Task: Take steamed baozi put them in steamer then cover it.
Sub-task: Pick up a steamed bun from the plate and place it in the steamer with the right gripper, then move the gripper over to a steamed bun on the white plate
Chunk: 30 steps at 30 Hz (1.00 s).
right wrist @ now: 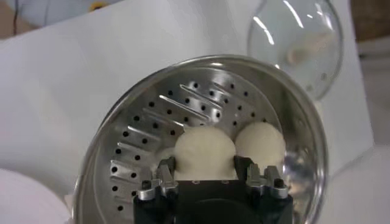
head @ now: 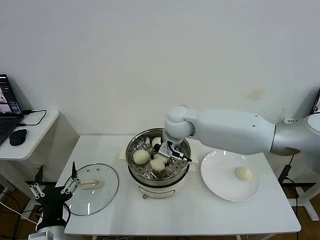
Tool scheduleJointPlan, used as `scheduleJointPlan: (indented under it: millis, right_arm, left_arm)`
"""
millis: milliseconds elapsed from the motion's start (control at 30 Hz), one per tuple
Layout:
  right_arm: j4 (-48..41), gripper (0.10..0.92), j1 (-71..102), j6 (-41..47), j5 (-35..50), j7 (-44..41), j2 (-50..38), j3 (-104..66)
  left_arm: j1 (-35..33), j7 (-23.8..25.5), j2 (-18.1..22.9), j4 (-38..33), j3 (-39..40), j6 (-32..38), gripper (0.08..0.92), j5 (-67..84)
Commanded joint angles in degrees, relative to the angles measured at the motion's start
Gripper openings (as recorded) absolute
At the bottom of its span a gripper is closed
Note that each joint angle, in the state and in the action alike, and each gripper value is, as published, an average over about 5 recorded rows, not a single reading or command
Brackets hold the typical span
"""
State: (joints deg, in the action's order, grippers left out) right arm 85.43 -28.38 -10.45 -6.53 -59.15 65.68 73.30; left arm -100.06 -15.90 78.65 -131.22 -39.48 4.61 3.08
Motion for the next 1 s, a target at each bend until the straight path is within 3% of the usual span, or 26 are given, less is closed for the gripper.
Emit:
scheduleJointPlan:
  millis: [33, 300, 567, 700, 800, 1000]
  right_arm:
    - [-0.5, 0.602, 1.4, -6.5, -4.7, 0.5, 2.0, 1.1]
    - [1.3, 0.61, 0.9, -7.8, -4.8, 1.3, 0.8, 1.3]
    - [2.3, 0.787, -3.1, -8.9, -2.2, 2.2, -1.4, 0.3]
    - [3.5, 0.819, -7.4, -6.9, 2.6, 1.1, -5.6, -0.9]
    - [4.2, 0.822, -10.3, -1.0, 8.0, -0.6, -10.4, -1.6]
    - [7.6, 0.823, -13.8, 19.1, 14.0, -1.6, -22.0, -1.9]
  left_arm:
    - [0.1, 0.0, 0.1, 0.1, 0.1, 0.0, 0.823, -0.1]
    - [0.0, 0.0, 0.1, 0.1, 0.2, 0.1, 0.823, -0.1]
    - [0.2, 0.1, 0.0, -0.2, 0.6, 0.1, 0.823, 0.0]
    - [0.3, 0.1, -0.4, -0.1, 0.4, 0.1, 0.823, 0.2]
    - [0.8, 0.1, -0.8, 0.0, 0.4, 0.0, 0.823, 0.4]
    - [1.7, 0.3, -1.9, 0.4, 0.8, -0.1, 0.823, 0.8]
